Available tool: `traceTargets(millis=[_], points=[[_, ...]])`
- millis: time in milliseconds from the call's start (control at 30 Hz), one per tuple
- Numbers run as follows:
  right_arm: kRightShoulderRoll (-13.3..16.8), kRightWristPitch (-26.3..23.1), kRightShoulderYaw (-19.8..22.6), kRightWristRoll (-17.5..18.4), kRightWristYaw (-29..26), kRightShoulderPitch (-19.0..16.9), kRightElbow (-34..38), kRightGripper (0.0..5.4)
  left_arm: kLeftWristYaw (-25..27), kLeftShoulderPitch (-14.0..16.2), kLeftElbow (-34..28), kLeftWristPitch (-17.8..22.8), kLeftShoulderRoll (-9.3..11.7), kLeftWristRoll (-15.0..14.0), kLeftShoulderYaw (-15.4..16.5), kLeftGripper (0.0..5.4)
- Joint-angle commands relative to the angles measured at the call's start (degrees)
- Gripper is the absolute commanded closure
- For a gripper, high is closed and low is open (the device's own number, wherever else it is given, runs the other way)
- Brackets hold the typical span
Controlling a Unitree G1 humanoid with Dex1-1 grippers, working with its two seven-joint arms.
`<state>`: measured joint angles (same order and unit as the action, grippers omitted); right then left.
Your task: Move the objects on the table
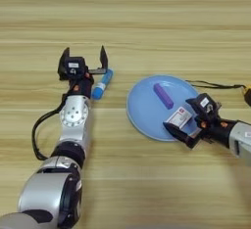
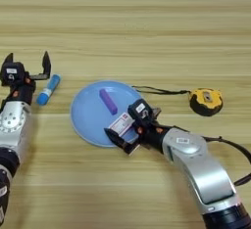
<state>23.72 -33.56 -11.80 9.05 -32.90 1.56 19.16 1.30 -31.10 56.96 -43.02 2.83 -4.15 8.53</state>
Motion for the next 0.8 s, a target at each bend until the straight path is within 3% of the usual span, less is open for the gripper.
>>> traceTargets(millis=[33, 700, 800], points=[[1.32, -1.66, -1.51, -0.86, -0.58, 0.12, -1.35, 0.03, -0.42, -0.42, -0.03, 0.06, -0.29, 0.88, -0.39, 0.0], [2.19, -0.8, -2.74, -2.03, -0.51, 1.09, -4.49, 0.03, -0.48, -0.42, -0.03, 0.05, -0.25, 0.82, -0.47, 0.0], [2.17, -0.81, -2.66, -2.06, -0.62, 1.1, -4.56, 0.38, -0.51, -0.43, -0.04, 0.06, -0.27, 0.83, -0.48, 0.0]])
